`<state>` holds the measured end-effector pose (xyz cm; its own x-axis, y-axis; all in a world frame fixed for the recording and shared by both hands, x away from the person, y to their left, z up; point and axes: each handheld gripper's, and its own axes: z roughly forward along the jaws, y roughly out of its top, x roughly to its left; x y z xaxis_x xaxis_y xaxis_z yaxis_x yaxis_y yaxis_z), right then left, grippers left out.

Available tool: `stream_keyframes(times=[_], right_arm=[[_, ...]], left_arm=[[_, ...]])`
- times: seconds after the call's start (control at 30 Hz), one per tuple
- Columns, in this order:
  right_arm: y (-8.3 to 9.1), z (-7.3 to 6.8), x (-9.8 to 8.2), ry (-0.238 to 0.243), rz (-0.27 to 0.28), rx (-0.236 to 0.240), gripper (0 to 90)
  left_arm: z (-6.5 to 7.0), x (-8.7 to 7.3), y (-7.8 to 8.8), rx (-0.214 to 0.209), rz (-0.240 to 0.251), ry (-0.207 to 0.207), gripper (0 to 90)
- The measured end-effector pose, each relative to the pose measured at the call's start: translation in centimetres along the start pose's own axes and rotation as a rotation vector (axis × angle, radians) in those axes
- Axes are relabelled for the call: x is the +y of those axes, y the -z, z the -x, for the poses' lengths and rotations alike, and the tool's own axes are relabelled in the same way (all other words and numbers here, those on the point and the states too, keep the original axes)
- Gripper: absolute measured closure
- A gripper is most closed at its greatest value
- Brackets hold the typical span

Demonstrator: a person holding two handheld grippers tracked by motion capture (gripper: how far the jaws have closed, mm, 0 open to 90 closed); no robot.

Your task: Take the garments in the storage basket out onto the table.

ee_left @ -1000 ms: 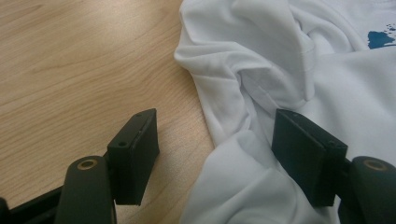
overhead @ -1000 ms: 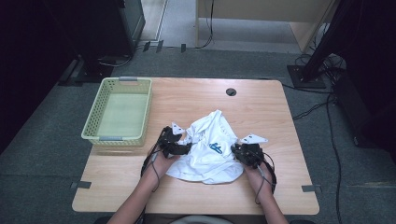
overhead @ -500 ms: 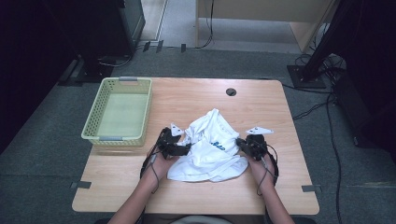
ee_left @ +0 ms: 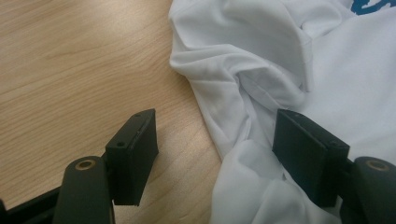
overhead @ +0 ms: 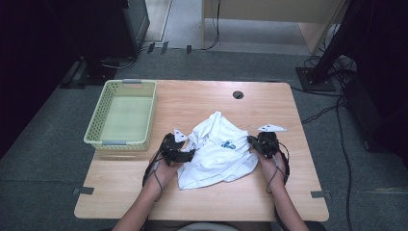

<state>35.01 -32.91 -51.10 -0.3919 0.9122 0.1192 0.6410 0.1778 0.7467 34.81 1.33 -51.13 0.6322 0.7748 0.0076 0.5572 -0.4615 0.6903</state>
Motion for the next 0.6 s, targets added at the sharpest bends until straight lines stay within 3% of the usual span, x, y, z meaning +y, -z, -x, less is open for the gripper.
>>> stream_keyframes(times=[0.2, 0.6], right_arm=[[0.2, 0.9, 0.3, -0.006, 0.014, -0.014, 89.1], [-1.0, 1.9, 1.5, 0.02, 0.027, -0.038, 89.1]], left_arm=[[-0.1, 0.0, 0.0, -0.006, 0.0, 0.01, 31.1], [-0.1, 0.0, 0.0, -0.009, 0.001, 0.012, 31.1]])
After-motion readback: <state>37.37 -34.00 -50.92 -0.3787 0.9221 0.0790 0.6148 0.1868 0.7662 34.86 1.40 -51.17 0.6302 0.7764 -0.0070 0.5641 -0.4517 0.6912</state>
